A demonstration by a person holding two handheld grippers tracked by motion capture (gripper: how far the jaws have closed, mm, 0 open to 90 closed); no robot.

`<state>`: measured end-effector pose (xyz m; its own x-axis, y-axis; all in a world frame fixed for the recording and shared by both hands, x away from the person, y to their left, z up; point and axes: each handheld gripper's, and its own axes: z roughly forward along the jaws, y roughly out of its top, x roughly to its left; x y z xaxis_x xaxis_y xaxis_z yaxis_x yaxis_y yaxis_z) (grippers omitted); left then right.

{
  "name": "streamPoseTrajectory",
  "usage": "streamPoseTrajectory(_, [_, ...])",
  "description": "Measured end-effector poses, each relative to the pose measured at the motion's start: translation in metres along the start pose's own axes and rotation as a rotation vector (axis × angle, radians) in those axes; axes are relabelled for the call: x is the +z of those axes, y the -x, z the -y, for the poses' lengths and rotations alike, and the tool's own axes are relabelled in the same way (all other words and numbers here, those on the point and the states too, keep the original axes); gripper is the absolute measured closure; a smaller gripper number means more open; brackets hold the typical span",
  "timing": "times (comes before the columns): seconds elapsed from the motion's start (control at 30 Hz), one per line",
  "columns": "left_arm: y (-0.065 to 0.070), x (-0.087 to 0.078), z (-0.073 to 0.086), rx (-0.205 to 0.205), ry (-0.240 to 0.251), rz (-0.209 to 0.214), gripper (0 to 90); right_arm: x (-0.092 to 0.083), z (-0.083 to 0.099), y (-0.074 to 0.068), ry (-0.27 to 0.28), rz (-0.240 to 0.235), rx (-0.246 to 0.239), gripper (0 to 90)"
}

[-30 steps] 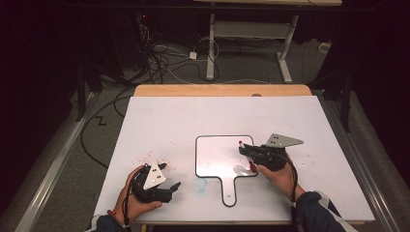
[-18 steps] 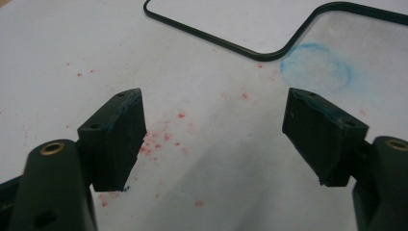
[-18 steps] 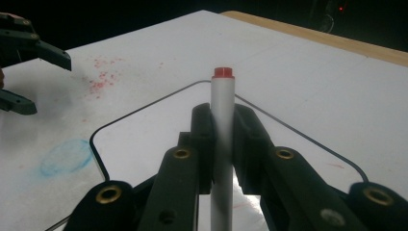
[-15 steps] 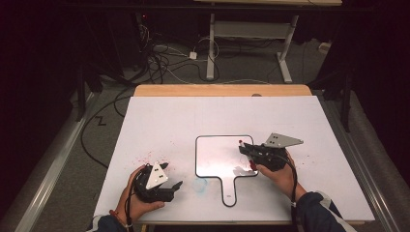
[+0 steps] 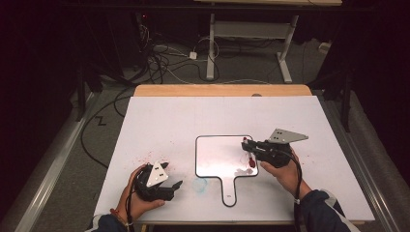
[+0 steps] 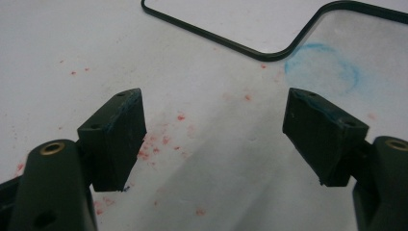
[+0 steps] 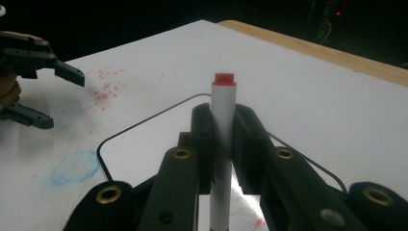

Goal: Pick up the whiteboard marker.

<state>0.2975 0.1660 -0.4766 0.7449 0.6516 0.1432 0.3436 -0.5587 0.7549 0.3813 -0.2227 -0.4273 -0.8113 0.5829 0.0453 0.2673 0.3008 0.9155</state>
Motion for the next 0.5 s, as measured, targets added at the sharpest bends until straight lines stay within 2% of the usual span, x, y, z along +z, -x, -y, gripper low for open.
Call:
streamPoseTrajectory(0.13, [-0.001, -0.001, 0.0, -0.004, 0.001, -0.003, 22.1, 0.004, 0.005, 0.002, 0.003, -0.016, 0.005, 81.3])
streamPoseTrajectory(0.17, [-0.001, -0.001, 0.001, -0.005, 0.001, -0.001, 22.1, 0.005, 0.005, 0.002, -0.004, -0.006, -0.002, 81.4])
streamPoseTrajectory(0.23, [0.0, -0.001, 0.002, -0.003, -0.004, -0.004, 22.1, 0.006, 0.006, 0.003, 0.01, -0.021, 0.0, 81.5])
streamPoseTrajectory(0.27, [0.0, -0.002, 0.002, -0.003, -0.005, -0.004, 22.1, 0.007, 0.006, 0.002, 0.015, -0.023, -0.016, 81.5])
streamPoseTrajectory(0.5, [0.0, -0.004, 0.004, -0.01, -0.002, -0.009, 22.1, 0.02, 0.006, 0.003, 0.051, -0.008, -0.02, 81.6])
